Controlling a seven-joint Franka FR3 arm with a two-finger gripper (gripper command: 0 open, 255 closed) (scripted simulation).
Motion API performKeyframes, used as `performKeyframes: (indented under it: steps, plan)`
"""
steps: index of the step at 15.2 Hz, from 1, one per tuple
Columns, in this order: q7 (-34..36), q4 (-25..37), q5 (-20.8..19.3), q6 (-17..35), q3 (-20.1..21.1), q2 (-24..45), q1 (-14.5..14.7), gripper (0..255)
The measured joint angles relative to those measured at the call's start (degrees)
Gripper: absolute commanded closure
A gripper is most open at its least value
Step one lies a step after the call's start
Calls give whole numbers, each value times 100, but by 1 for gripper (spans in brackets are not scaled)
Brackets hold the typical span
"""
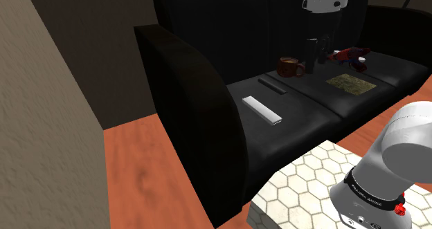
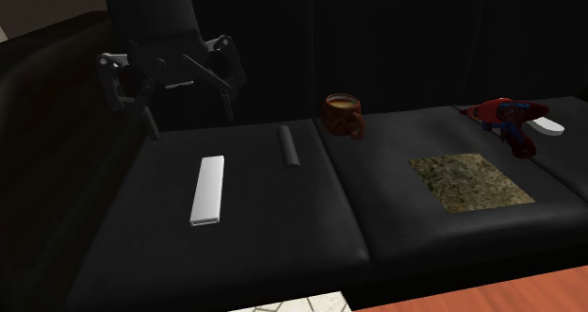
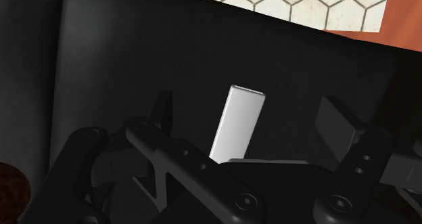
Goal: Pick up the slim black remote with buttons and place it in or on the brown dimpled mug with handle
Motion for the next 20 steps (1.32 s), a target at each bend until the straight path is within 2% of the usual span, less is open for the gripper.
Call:
performKeyframes:
  steps: [5, 14, 20]
  plan:
    - [-79, 68, -74, 436, -208, 556, -87, 0]
    - [-434, 721, -110, 1526, -837, 2438, -309, 0]
    - [-748, 1518, 129, 1998, -1179, 3836, -440, 0]
